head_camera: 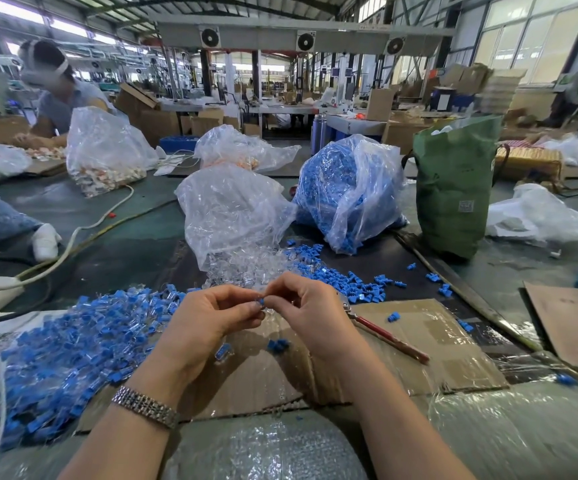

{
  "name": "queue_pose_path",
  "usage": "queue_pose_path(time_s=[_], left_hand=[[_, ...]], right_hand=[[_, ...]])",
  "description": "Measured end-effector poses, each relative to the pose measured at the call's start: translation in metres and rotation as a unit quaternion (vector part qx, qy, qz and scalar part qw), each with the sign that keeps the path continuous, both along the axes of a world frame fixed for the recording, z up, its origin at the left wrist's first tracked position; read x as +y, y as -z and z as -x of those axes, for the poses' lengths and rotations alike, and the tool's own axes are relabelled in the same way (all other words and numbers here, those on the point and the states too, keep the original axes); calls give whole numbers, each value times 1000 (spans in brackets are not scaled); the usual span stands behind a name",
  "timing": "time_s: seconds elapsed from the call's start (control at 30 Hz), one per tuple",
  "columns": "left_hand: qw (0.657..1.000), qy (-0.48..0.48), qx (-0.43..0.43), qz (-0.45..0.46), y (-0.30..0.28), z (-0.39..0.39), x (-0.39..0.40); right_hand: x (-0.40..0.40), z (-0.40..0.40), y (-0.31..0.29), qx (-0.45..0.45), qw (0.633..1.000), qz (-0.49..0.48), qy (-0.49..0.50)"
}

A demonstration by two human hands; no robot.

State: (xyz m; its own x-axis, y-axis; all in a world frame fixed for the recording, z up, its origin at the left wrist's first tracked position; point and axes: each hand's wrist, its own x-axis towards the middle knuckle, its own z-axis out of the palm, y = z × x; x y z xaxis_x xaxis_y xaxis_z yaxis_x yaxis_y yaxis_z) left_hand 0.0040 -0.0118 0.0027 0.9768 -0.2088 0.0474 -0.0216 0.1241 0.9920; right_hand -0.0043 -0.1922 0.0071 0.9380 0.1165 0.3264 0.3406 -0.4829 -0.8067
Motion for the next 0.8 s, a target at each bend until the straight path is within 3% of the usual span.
queue_pose_path(time_s=[0.3,0.43,0.47,0.53,0.63,0.8], left_hand=[[1000,19,9,-12,3,-3,3],[997,35,37,58,0,-2,3],[994,36,47,87,-1,-3,4],[988,36,64,135,-2,-4,5],[982,46,70,168,-2,-6,6],[981,59,63,171,-2,-6,7]], right_hand=[[-1,3,-1,-33,999,37,-8],[-7,4,-11,13,1000,-1,8],[-12,4,-15,25,999,19,41],[-29,7,-21,70,977,152,133],[-46,22,-18,190,890,359,209],[-49,34,-13,216,852,414,237]])
